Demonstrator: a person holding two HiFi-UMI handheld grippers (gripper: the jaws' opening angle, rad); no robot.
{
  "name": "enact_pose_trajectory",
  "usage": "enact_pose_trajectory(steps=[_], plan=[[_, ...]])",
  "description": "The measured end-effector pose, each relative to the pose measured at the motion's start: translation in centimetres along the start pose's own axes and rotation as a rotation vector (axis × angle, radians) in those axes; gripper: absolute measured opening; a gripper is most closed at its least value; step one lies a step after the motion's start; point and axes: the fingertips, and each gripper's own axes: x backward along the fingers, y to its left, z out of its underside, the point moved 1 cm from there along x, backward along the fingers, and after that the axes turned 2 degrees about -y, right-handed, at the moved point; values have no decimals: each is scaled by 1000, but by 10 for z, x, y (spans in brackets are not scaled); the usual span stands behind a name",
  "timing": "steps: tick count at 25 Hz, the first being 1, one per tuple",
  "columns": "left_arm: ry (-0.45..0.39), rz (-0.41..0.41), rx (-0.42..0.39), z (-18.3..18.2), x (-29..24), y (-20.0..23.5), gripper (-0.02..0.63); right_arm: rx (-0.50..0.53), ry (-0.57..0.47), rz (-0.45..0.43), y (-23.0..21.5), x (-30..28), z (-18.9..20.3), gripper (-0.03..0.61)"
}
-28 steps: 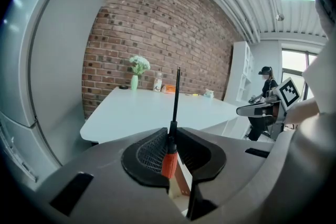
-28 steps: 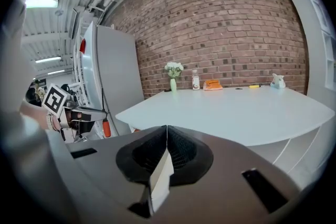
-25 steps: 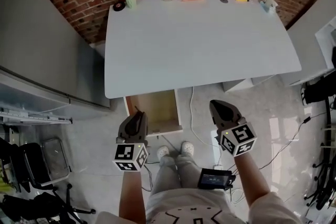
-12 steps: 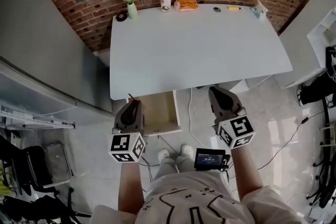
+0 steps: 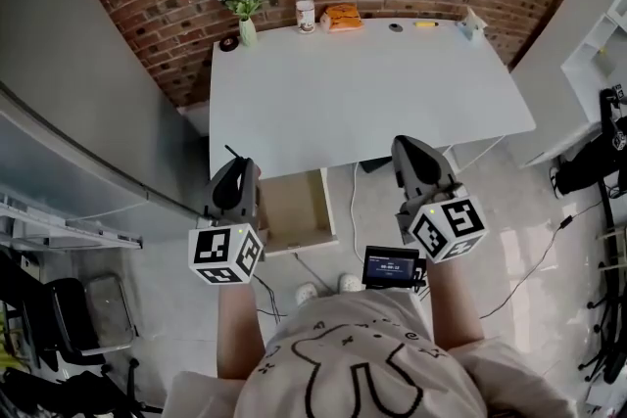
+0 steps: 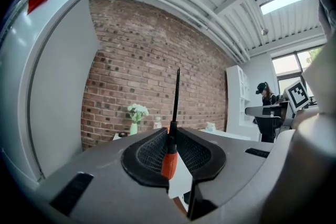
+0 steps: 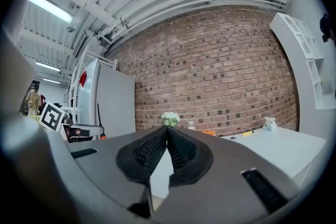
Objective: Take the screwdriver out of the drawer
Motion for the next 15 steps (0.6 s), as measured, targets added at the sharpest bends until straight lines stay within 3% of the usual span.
enact_pose_trajectory(steps=[8,15], plan=[[-65,-12,-6,-32,10,7,60,15,-44,25,-3,9,-19,20],[-73,-5,-62,-40,11,3,60,39,-44,21,-2,11,-21,20]])
